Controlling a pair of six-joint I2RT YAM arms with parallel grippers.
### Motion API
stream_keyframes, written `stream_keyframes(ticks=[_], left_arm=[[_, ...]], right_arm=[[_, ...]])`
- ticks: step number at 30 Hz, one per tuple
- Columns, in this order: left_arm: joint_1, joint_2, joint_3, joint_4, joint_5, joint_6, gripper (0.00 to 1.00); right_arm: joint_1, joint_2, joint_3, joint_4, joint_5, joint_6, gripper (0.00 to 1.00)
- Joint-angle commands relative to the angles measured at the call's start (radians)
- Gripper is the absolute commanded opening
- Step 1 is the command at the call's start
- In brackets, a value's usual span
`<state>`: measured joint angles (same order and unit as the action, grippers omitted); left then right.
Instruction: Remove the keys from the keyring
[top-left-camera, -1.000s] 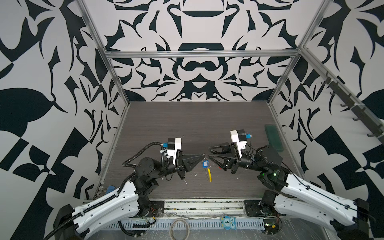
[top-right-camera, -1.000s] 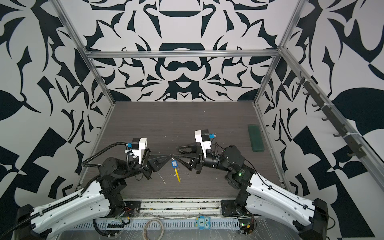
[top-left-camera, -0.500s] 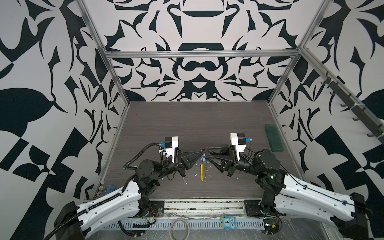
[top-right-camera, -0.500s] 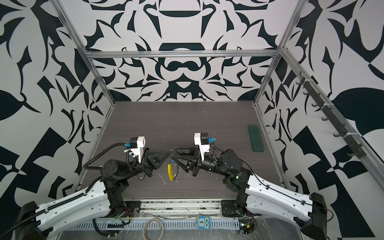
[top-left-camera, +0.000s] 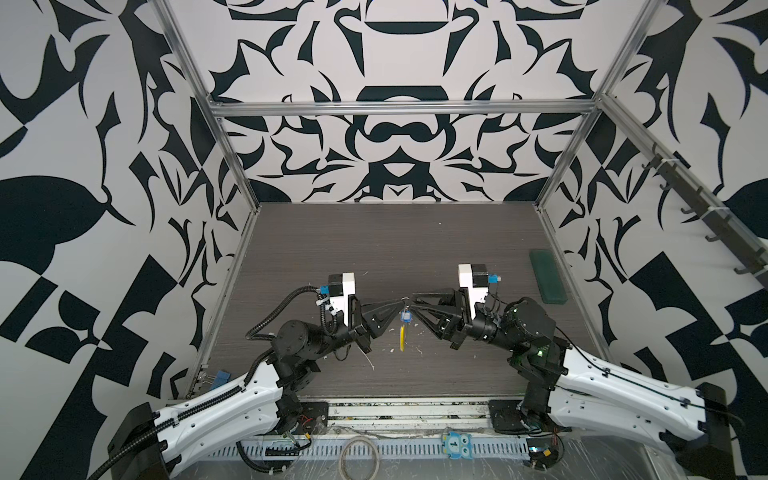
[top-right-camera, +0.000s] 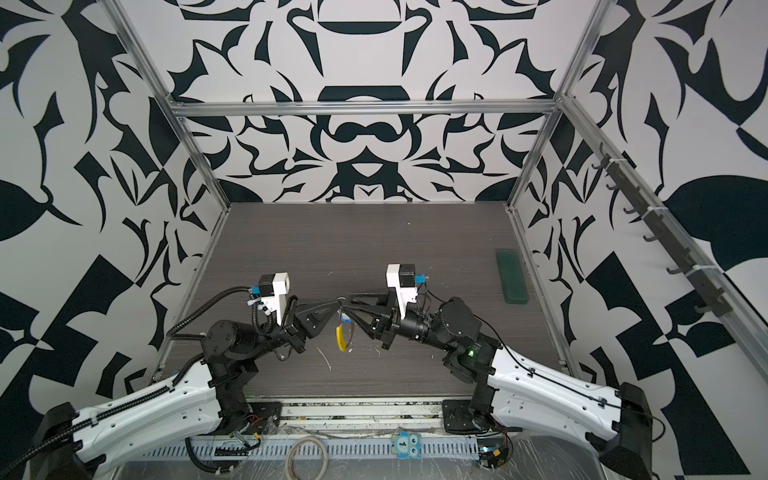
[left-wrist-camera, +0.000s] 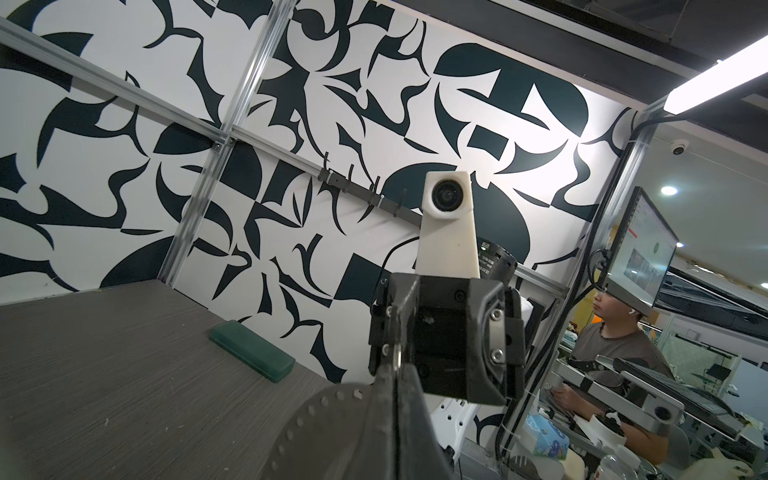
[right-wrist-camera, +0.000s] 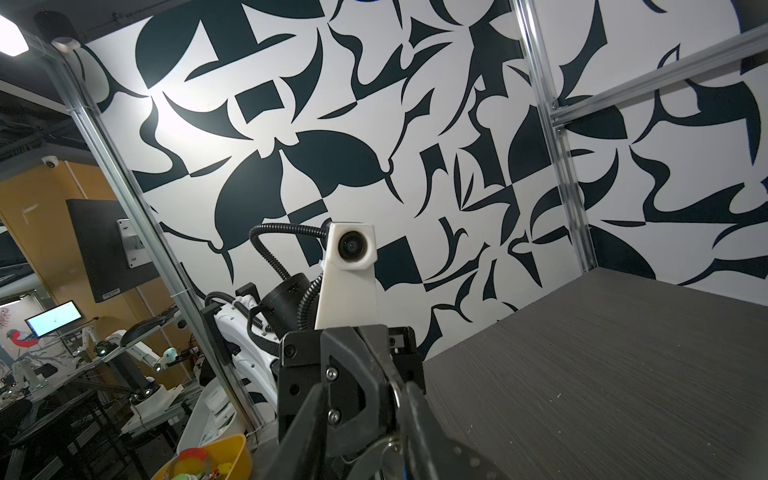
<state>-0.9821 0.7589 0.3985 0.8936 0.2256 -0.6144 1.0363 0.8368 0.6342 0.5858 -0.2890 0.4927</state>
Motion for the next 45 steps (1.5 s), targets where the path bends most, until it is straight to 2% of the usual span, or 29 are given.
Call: stream_keyframes(ticks=[1, 6, 10, 17, 24, 36, 42, 45], left_arm=[[-0.001, -0.026, -0.009, 0.072, -0.01, -0.013, 0.0], [-0.002, -0.035, -0.013, 0.062, -0.015, -0.013, 0.0], [-0.002, -0.032, -0.012, 0.067, -0.015, -0.013, 0.0], [-0.002, -0.02, -0.007, 0.072, -0.006, -0.019, 0.0], [-0.001, -0.018, -0.01, 0.076, -0.006, -0.024, 0.0], [-0.003, -0.017, -0.013, 0.082, -0.006, -0.024, 0.0], [-0.003, -0.013, -0.012, 0.085, -0.006, -0.027, 0.0], [-0.002, -0.013, -0.013, 0.085, -0.006, -0.027, 0.0]], right_arm=[[0.005, -0.036, -0.003, -0.01, 0.03, -0.024, 0.35], [0.007, -0.099, -0.01, -0.015, 0.05, -0.046, 0.35], [0.007, -0.102, -0.006, -0.054, 0.084, -0.051, 0.41], [0.007, -0.011, 0.025, -0.025, 0.003, -0.005, 0.44], [0.007, 0.027, 0.038, 0.023, -0.042, 0.015, 0.39], [0.007, 0.003, 0.018, 0.06, 0.003, 0.014, 0.4], [0.007, 0.038, 0.042, 0.065, -0.025, 0.012, 0.29], [0.007, 0.038, 0.042, 0.066, -0.027, 0.011, 0.27]])
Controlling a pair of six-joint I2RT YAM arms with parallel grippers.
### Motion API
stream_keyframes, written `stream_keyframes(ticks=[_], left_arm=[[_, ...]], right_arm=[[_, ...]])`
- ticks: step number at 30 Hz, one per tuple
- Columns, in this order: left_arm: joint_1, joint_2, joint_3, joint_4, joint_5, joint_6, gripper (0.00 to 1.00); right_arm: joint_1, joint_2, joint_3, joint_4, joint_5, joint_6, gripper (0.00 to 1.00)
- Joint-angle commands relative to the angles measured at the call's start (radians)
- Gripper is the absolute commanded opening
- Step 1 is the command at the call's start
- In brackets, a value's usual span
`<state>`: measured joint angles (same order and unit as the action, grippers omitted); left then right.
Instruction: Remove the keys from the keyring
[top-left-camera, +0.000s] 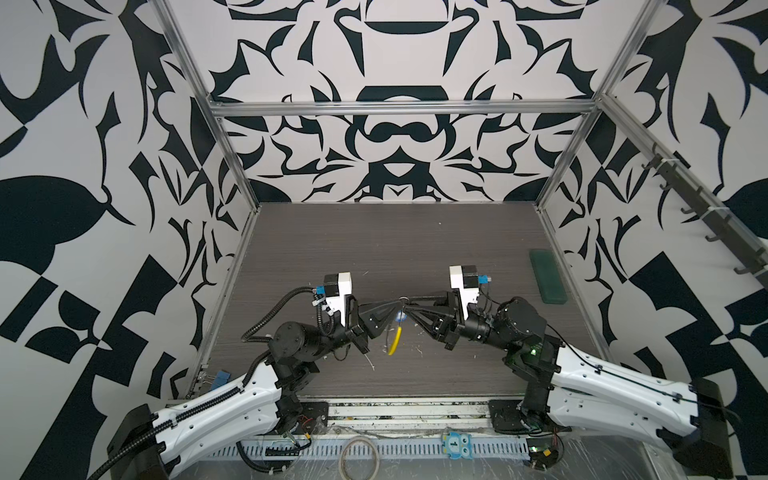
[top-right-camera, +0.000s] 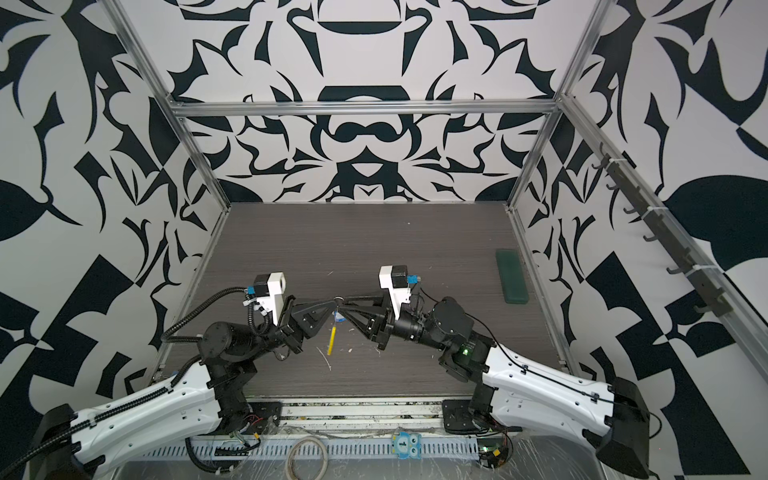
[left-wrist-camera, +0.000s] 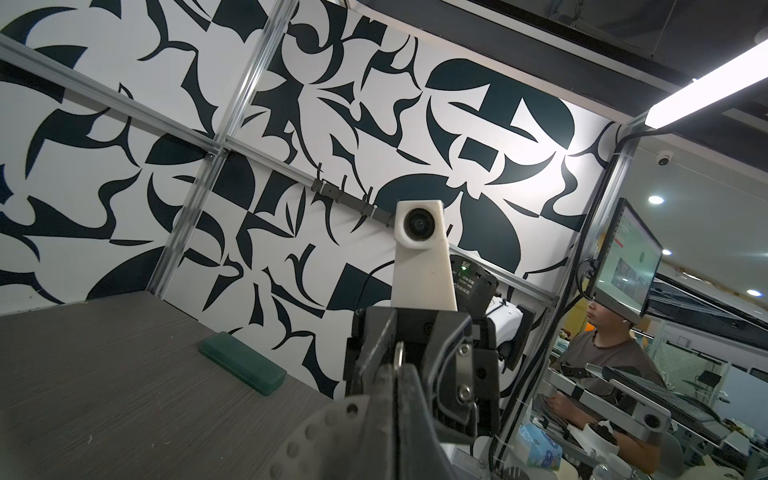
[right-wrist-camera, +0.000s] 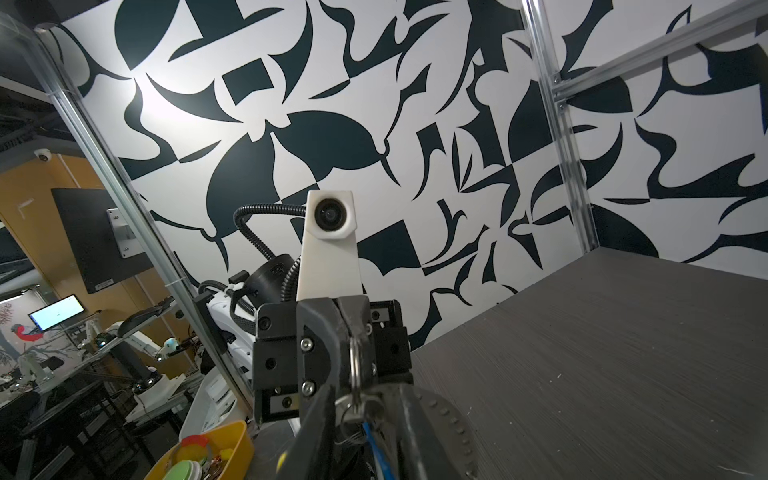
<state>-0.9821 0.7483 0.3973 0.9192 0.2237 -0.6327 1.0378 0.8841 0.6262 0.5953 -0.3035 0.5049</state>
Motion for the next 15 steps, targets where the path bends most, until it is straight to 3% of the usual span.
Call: stream_keyframes(ticks=[1, 10, 15], left_arm=[[-0.002, -0.002, -0.014, 0.06, -0.004, -0.009, 0.0], [-0.003, 0.002, -0.015, 0.062, -0.007, -0.008, 0.0], [-0.002, 0.004, -0.015, 0.064, -0.007, -0.01, 0.0]], right_arm=[[0.005, -0.011, 0.051, 0.059, -0.013, -0.001, 0.27], [0.005, -0.025, 0.055, 0.072, -0.016, 0.004, 0.29], [0.005, -0.012, 0.058, 0.066, -0.013, -0.001, 0.19]])
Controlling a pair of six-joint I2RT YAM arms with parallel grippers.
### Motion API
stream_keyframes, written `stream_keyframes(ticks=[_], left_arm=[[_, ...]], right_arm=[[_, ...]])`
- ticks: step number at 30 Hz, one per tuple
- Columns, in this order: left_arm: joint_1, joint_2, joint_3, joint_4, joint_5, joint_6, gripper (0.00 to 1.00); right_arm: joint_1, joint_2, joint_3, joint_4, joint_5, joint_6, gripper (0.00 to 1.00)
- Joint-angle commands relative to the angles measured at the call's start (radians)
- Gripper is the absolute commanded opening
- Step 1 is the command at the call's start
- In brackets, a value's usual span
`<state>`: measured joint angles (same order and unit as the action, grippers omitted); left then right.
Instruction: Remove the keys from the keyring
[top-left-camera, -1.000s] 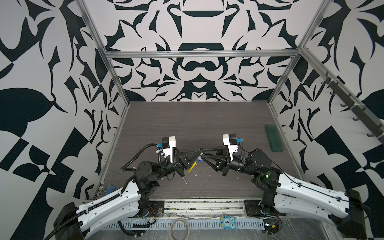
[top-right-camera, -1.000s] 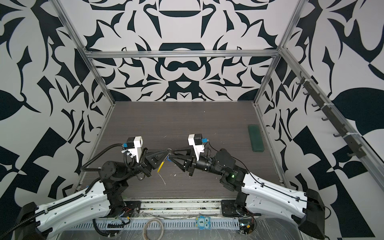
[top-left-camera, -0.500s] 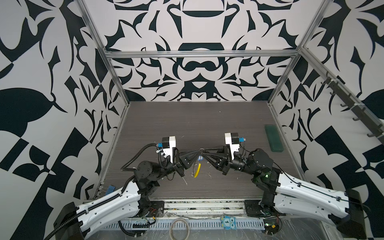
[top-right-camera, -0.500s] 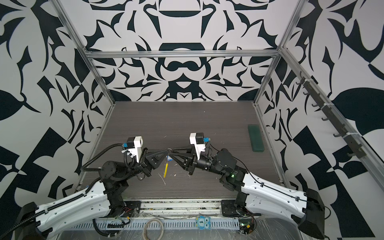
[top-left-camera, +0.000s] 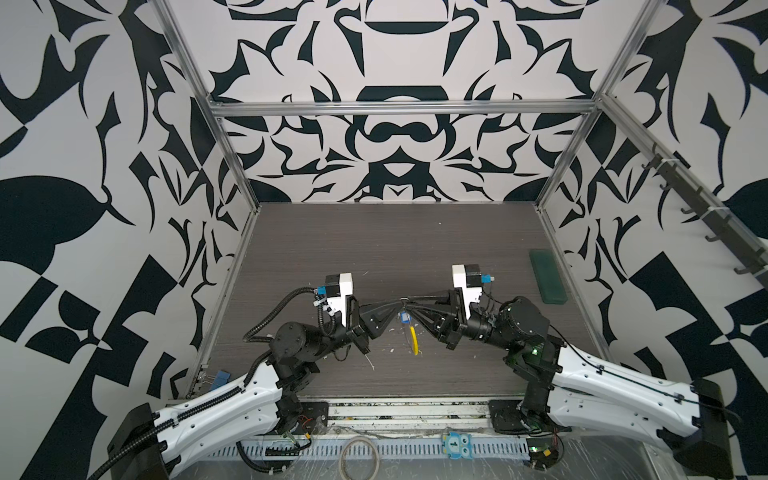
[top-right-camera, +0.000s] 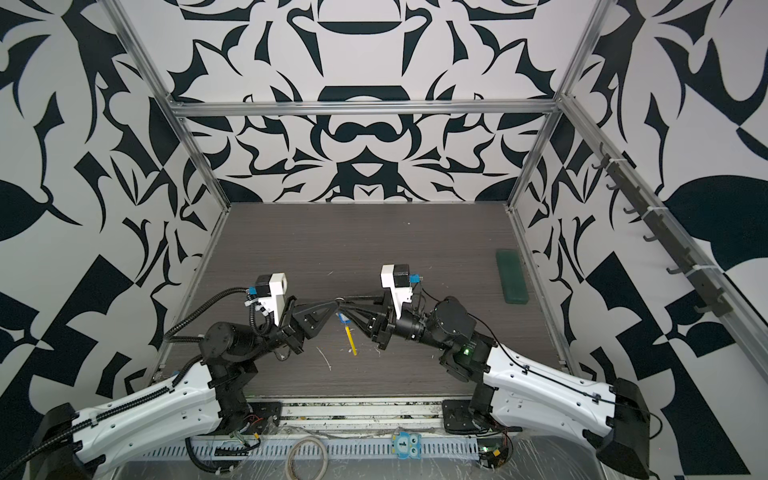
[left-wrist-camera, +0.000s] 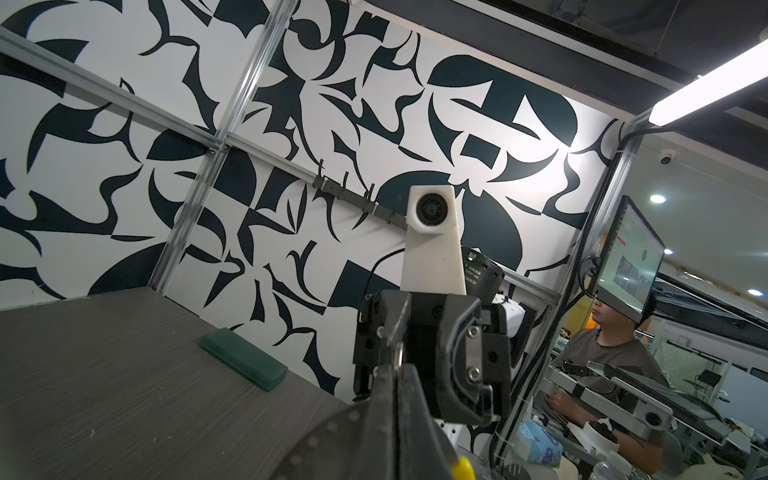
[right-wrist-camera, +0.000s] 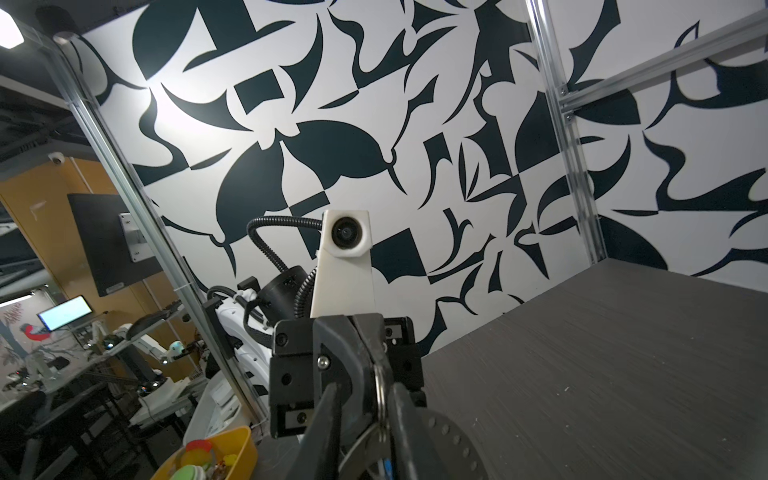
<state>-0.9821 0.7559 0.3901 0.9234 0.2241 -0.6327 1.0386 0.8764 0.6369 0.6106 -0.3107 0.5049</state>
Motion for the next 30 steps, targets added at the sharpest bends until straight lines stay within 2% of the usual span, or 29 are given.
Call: stream_keyframes(ticks=[1, 8, 11, 15, 19, 24, 30], left_arm=[[-0.001, -0.004, -0.008, 0.06, -0.008, -0.01, 0.0], [-0.003, -0.006, -0.01, 0.06, -0.012, -0.012, 0.0], [-0.003, -0.014, -0.013, 0.045, -0.014, -0.03, 0.0], [-0.003, -0.071, -0.011, -0.055, -0.009, -0.042, 0.33], [-0.002, -0.172, 0.016, -0.264, -0.01, -0.02, 0.47], [-0.002, -0.273, 0.091, -0.554, 0.013, 0.039, 0.45], [-0.002, -0.289, 0.186, -0.783, 0.092, 0.091, 0.38]], right_arm=[[0.005, -0.003, 0.047, 0.048, -0.006, -0.001, 0.17], [0.005, -0.018, 0.053, 0.004, -0.001, -0.004, 0.01], [0.005, -0.04, 0.078, -0.103, 0.023, -0.012, 0.0], [0.003, -0.065, 0.155, -0.332, -0.03, -0.072, 0.0], [0.001, -0.049, 0.265, -0.61, -0.086, -0.17, 0.0], [0.0, -0.009, 0.401, -0.858, -0.136, -0.257, 0.0], [-0.002, 0.065, 0.543, -1.071, -0.183, -0.343, 0.0]])
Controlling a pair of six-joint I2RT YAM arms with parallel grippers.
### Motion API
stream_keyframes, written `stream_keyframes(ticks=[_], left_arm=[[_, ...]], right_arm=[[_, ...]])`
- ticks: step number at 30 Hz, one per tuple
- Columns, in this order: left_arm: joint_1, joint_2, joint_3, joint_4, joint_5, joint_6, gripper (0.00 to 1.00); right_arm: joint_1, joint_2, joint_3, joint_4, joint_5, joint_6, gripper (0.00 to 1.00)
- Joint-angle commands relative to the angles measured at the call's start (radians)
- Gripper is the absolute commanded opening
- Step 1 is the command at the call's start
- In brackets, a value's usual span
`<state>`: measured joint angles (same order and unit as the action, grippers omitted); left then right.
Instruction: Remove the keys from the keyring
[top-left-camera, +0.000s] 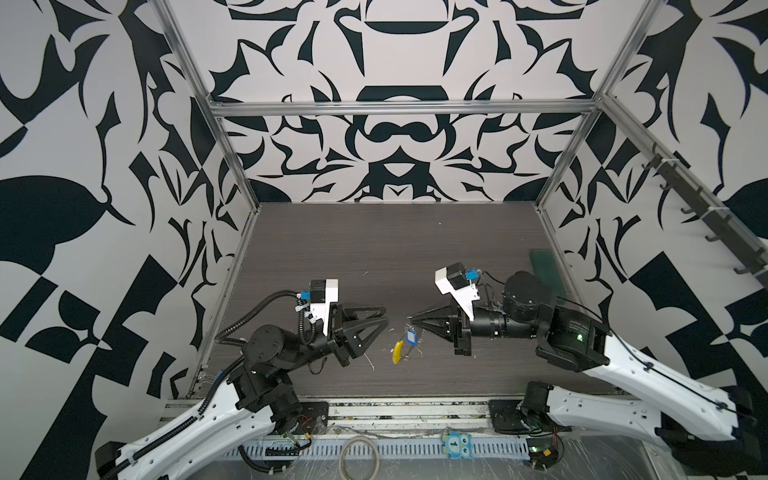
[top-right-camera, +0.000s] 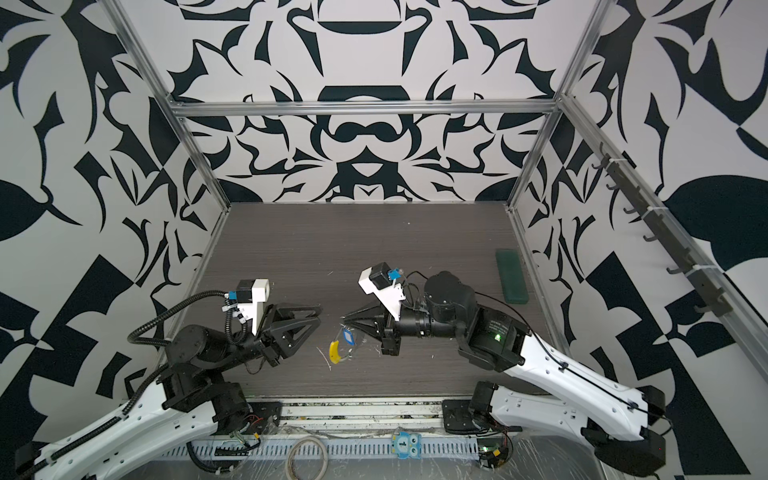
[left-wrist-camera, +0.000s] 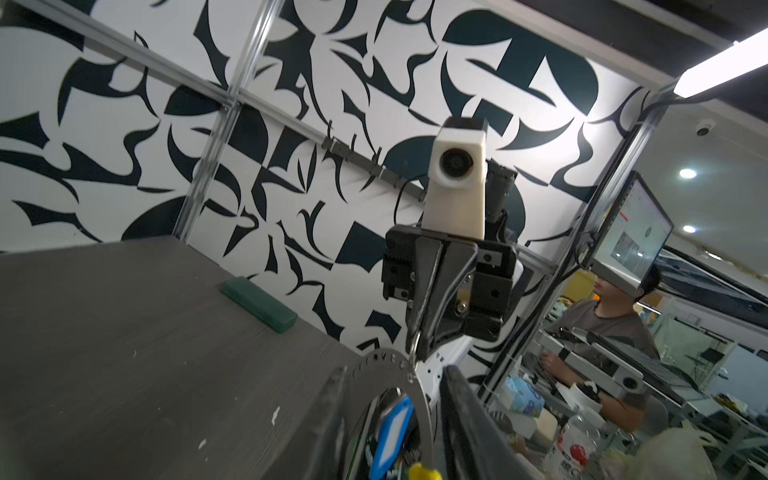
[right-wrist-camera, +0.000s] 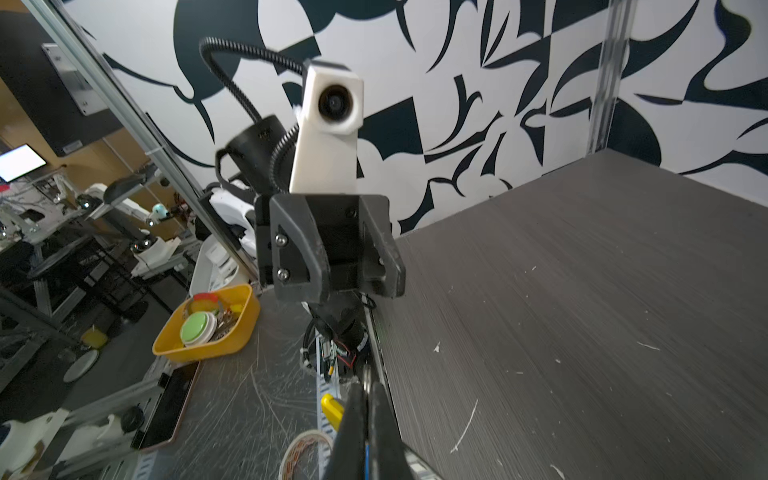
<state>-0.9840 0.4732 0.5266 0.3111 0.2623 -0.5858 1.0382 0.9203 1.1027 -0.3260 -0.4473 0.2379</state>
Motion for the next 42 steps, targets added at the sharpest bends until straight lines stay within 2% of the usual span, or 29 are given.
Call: stream_keyframes(ticks=[1, 8, 12, 14, 26, 30, 37, 42], left_arm=[[0.0, 0.001, 0.066, -0.203, 0.069, 0.053, 0.37], [0.0, 0.098, 0.129, -0.271, 0.187, 0.078, 0.35], [0.0, 0.126, 0.145, -0.273, 0.233, 0.083, 0.27], [0.0, 0.127, 0.144, -0.273, 0.246, 0.085, 0.26], [0.0, 0.141, 0.146, -0.238, 0.275, 0.084, 0.24], [-0.001, 0.13, 0.139, -0.221, 0.284, 0.086, 0.15], [0.0, 0.139, 0.139, -0.214, 0.288, 0.088, 0.14], [0.001, 0.155, 0.143, -0.206, 0.296, 0.087, 0.05]], right_arm=[[-0.001, 0.037, 0.101, -0.166, -0.057, -0.088, 0.0], [-0.001, 0.107, 0.193, -0.271, -0.108, -0.146, 0.0], [-0.001, 0.118, 0.215, -0.294, -0.125, -0.17, 0.0], [-0.002, 0.118, 0.218, -0.295, -0.127, -0.174, 0.0], [-0.004, 0.14, 0.229, -0.301, -0.15, -0.179, 0.0], [-0.006, 0.144, 0.225, -0.301, -0.149, -0.177, 0.0], [-0.006, 0.154, 0.226, -0.296, -0.166, -0.175, 0.0], [-0.006, 0.158, 0.223, -0.286, -0.168, -0.166, 0.0]])
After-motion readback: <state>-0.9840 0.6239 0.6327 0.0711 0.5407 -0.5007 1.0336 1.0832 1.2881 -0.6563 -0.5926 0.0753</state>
